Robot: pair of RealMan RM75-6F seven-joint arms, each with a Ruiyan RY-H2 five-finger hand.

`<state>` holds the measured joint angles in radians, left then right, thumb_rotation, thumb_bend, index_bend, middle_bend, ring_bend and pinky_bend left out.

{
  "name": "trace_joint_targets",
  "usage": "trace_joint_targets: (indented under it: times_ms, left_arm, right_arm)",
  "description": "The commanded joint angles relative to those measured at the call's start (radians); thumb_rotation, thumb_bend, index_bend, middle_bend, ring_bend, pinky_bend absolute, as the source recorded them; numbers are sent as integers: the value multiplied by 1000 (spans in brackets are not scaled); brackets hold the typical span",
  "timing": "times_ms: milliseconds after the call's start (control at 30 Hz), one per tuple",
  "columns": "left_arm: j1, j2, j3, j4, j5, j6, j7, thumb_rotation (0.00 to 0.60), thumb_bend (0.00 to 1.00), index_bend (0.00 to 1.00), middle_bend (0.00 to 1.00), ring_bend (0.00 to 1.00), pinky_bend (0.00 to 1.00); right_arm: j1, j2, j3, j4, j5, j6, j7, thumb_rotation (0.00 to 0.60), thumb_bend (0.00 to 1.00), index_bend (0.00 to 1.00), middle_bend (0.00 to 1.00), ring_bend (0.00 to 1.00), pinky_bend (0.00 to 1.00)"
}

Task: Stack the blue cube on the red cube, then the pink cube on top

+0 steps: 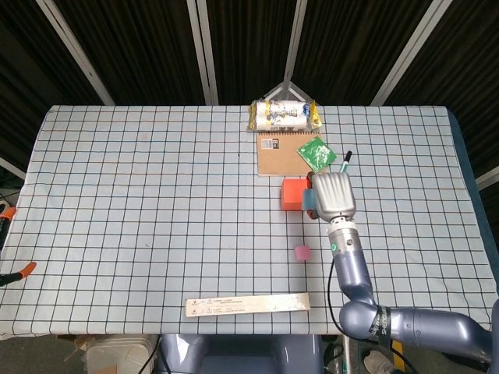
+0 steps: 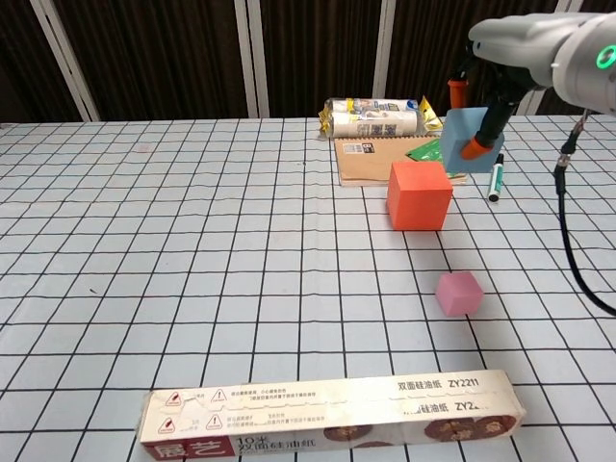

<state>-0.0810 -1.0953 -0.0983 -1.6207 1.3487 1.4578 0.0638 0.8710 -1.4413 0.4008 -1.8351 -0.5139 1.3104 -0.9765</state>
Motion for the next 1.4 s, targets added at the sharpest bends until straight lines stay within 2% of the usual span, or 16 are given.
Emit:
trace_joint_targets:
  times_ms: [33,167,367,733,1033,1400]
  left_arm:
    - [2,1,-2,3,-3,3,-2,600,164,34,0,0,0]
    - [3,2,-7,3,-9,5,-10,600,163,34,0,0,0]
    - [2,3,-15,10,-23,3,-17,600,163,34,0,0,0]
    - [-7,-1,-32,19,-66,-17,-7,600,163,34,0,0,0]
    - [-4,-10,-35,10,-73,-2,23,600,164,34,0,0,0]
    - [-3,-20,-39,4,-82,9,53,600,163,34,0,0,0]
  right_arm:
    - [92,-10,71,38,140,-10,-76,600,359,613,1000,1000,1000]
    - [166,-49,96,114,239,-44,-111,600,359,613,1000,1000,1000]
    - [258,-112,96,250,329,-110,-156,600,359,613,1000,1000,1000]
    - [316,-172,64,427,336,-290,-92,600,366,613,1000,1000,1000]
    - [327,-134,18,467,318,-373,-56,600,368,613,1000,1000,1000]
    - [344,-36,-22,403,349,-361,-61,600,379,613,1000,1000,1000]
